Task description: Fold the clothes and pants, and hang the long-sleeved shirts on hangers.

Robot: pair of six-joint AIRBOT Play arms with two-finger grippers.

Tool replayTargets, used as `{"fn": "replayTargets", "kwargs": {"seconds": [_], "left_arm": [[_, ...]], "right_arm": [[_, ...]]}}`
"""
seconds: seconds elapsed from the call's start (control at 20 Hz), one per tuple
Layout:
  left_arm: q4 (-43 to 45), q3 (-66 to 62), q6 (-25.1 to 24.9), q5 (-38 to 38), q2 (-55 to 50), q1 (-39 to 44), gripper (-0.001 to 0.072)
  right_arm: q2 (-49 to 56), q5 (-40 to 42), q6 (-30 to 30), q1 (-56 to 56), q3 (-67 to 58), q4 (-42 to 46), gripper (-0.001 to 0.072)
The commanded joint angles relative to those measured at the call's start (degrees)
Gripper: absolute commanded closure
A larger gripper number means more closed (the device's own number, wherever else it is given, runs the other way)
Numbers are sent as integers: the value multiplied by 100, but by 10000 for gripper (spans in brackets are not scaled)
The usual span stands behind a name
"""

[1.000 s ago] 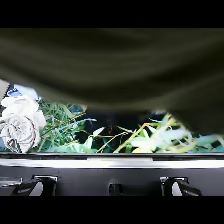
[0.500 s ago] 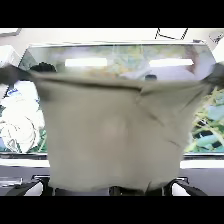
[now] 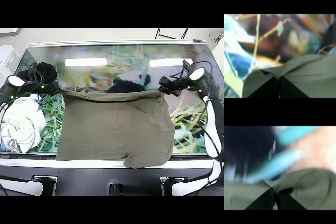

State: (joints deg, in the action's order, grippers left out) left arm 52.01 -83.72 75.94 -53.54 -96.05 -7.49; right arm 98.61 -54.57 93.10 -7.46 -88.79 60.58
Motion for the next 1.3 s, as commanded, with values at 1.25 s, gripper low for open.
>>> {"fn": "replayTargets", "kwargs": {"seconds": [1.25], "left_arm": [[1008, 422, -125, -3735, -533, -424, 685]], "right_arm": [[-260, -3088, 144, -509, 1073, 1104, 669]]}}
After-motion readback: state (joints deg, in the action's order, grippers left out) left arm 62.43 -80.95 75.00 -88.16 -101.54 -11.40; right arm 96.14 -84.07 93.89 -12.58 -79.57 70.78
